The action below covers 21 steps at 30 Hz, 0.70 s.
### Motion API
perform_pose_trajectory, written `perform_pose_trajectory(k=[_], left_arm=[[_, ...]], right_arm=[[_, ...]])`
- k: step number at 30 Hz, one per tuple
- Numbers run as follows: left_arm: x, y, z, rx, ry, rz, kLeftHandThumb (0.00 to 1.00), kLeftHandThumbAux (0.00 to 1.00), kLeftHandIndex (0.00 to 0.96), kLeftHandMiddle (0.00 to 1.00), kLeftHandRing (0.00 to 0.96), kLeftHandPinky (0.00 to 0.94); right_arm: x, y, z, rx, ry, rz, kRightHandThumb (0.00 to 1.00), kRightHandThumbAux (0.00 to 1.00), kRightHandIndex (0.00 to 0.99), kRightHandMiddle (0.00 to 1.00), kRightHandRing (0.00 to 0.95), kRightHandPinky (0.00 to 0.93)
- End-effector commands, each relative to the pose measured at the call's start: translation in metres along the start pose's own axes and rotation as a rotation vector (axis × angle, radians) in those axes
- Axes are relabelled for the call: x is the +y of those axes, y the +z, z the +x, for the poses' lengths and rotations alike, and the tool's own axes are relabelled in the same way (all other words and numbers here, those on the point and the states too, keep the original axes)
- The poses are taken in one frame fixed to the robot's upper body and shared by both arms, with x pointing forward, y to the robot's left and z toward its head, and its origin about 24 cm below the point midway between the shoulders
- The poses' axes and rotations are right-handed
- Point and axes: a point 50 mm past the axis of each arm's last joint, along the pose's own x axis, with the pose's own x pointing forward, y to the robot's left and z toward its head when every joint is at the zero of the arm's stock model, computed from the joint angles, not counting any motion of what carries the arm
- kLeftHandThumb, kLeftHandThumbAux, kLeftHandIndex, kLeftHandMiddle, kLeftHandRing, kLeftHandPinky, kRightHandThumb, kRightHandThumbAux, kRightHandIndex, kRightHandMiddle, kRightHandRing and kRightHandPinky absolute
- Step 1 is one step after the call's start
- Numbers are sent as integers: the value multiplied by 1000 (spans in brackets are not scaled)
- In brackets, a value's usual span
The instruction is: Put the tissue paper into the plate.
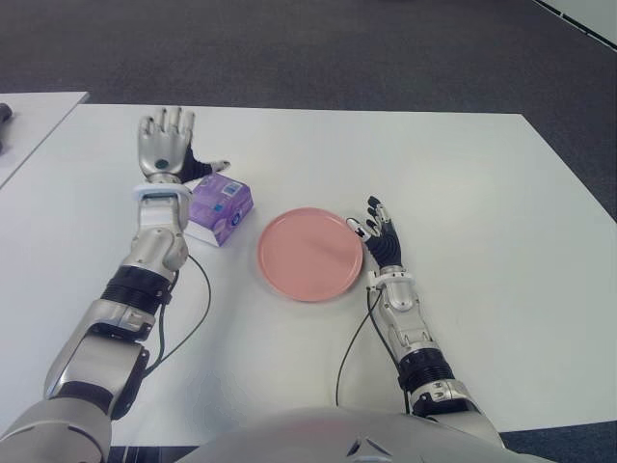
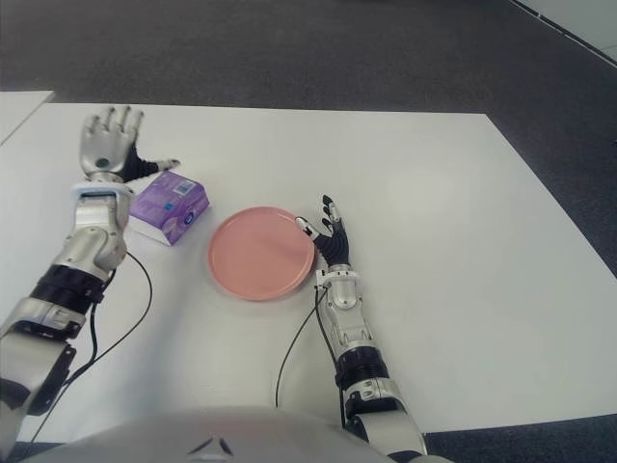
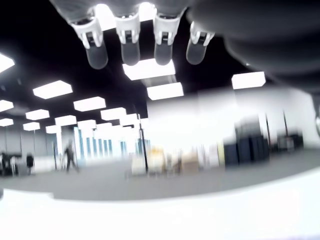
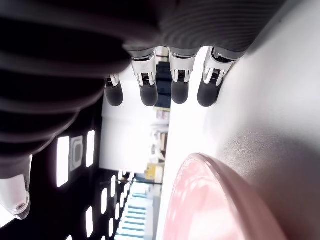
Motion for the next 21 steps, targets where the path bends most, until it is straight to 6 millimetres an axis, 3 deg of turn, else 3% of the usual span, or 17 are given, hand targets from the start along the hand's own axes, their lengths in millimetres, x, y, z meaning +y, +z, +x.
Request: perform_pose_trajectory(k=[1,14,21], left_arm=[[-12,2,-2,-11,-130,26,0,253,0,0,0,0],[-13,19,-14,-59,-242,-6,0,234,0,0,0,0],[-27,37,-15,-102,-297,-12,0,232,0,0,0,0]], right_arm=[[2,-39,-21,196,18,-7,62,536,0,0,0,0],[2,-39,-20,182,15,9,72,541,0,0,0,0],[2,-44,-18,191,27,-5,70,523,0,0,0,0]])
